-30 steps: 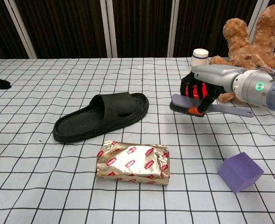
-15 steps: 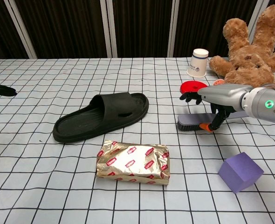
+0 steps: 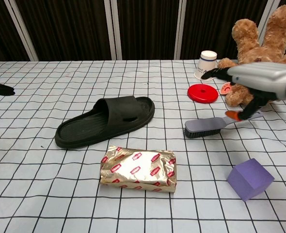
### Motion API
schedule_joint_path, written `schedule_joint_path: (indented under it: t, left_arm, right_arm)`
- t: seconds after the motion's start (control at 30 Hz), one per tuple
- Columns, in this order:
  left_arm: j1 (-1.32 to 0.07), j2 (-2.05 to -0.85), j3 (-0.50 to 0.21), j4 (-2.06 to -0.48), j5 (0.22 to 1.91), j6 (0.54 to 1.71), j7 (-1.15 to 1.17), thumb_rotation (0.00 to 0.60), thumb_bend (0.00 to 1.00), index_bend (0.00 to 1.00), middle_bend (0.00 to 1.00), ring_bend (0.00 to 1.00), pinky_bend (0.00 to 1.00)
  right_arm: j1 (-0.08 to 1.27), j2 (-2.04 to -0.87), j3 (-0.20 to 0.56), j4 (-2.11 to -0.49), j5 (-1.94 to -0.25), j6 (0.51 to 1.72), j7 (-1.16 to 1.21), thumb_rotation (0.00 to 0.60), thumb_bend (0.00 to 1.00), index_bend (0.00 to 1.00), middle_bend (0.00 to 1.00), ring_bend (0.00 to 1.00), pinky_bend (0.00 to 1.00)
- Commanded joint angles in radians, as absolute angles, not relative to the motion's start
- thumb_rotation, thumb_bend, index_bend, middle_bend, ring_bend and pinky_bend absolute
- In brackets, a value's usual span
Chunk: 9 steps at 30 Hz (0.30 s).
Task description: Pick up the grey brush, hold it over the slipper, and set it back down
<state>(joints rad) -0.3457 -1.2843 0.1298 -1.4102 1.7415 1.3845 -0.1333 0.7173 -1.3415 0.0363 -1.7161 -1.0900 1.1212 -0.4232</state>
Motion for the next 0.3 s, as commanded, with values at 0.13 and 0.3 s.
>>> schedule_joint_path:
  t: [0.13,0.3]
  left_arm:
    - [-0.326,-1.274,0.132,-1.412,1.747,1.407,-0.096,0.483,0.11,0.00,0.00,0.00,0.03]
    - [-0.317,-1.276,0.134,-1.425,1.746,1.401,-0.055,0.480,0.11,0.00,0.00,0.00,0.03]
  right_arm:
    - [0.365,-1.172,-0.188,-1.773,-1.429,1.561,-0.310,0.600,0.45,0.00,0.00,0.00,0.00]
    - [0.184,-1.190,-0.228,-1.625,-1.460,1.744,-0.171,0.600,0.45,0.00,0.00,0.00,0.00]
